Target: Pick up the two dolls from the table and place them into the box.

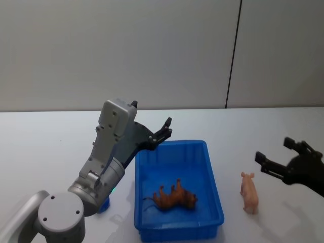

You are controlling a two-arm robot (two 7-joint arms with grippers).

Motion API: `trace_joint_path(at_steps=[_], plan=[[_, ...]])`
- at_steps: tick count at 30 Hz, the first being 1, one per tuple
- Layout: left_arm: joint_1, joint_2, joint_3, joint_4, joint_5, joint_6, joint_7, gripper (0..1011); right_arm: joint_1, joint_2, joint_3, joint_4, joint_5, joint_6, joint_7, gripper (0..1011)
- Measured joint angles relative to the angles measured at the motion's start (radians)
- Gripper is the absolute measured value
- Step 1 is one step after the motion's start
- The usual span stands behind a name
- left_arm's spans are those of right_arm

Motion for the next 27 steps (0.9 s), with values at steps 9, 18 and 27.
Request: trace_joint_path(at_steps=[9,18,27], plan=[[0.0,0.0,0.0,0.0,0.0,0.0,0.0,1004,-0.071,0.053,0.034,-0.046,0.073,0.087,-0.037,1001],[0.0,0.0,0.0,0.0,0.0,0.0,0.0,1004,-0.101,0.059,0.034,-0.065,0.072,0.151,-0.116,1001],[0.0,0.0,0.0,0.0,0.0,0.0,0.0,1004,-0.078,0.022,-0.004,-0.04,0.011,0.184,-0.141,1001]])
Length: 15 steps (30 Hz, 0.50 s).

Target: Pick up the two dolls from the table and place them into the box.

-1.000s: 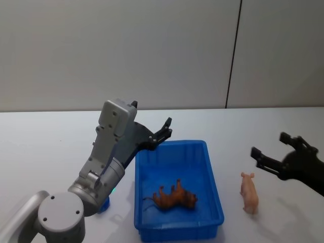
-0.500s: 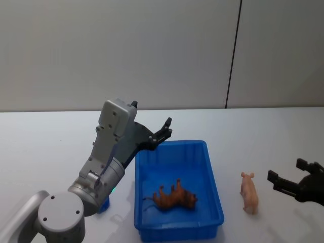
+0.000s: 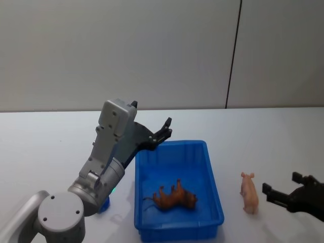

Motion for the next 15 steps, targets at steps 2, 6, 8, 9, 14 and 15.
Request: trace_joint_path(at_steps=[2,6,8,9,14,15], plan=[[0.0,0.0,0.0,0.0,0.0,0.0,0.0,1004,0.015,-0.016,-0.014,0.016,-0.02,0.006,0.0,1001],[0.0,0.0,0.0,0.0,0.0,0.0,0.0,1004,0.041,-0.044,-0.037,0.045,-0.053,0.015,0.002,1001],[0.0,0.0,0.0,0.0,0.0,0.0,0.0,1004,0.054,-0.059,-0.048,0.062,-0.07,0.019,0.002,1001],[0.0,0.0,0.0,0.0,0.0,0.0,0.0,1004,0.06,-0.066,-0.052,0.069,-0.077,0.021,0.002,1001],[0.0,0.0,0.0,0.0,0.0,0.0,0.0,1004,0.085,-0.093,-0.071,0.104,-0.108,0.028,-0.009,1001],[0.0,0.0,0.0,0.0,0.0,0.0,0.0,1004,0.094,-0.104,-0.078,0.118,-0.117,0.029,-0.014,1001]])
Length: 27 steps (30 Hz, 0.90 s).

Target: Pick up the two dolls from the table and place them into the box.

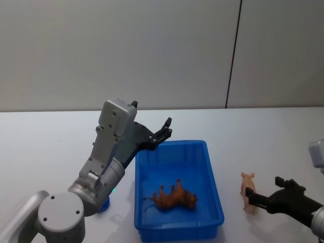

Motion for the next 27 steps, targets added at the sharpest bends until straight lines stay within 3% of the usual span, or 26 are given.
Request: trace_joint_path(at_steps=[13,27], plan=[[0.0,0.0,0.0,0.0,0.0,0.0,0.0,1004,0.077,-0.081,-0.051,0.126,-0.085,0.002,-0.02,1001],[0.0,0.0,0.0,0.0,0.0,0.0,0.0,1004,0.125,-0.126,-0.079,0.203,-0.132,-0.001,-0.018,1001]])
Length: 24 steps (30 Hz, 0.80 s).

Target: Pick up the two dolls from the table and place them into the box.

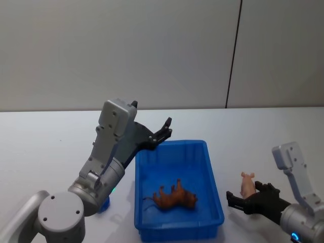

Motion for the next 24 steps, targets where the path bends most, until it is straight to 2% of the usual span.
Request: trace_joint_path(at_steps=[7,11,21,23,24], plan=[[0.0,0.0,0.0,0.0,0.0,0.0,0.0,1004,0.012,-0.011,-0.006,0.018,-0.011,-0.001,0.001,1001],[0.0,0.0,0.0,0.0,0.0,0.0,0.0,1004,0.015,-0.015,-0.008,0.024,-0.014,-0.002,0.001,927],[0.0,0.0,0.0,0.0,0.0,0.0,0.0,1004,0.022,-0.021,-0.012,0.035,-0.02,-0.003,0.002,622],[0.0,0.0,0.0,0.0,0.0,0.0,0.0,1004,0.022,-0.022,-0.012,0.036,-0.021,-0.003,0.002,586],[0.0,0.0,0.0,0.0,0.0,0.0,0.0,1004,0.023,-0.022,-0.013,0.037,-0.021,-0.003,0.002,533]])
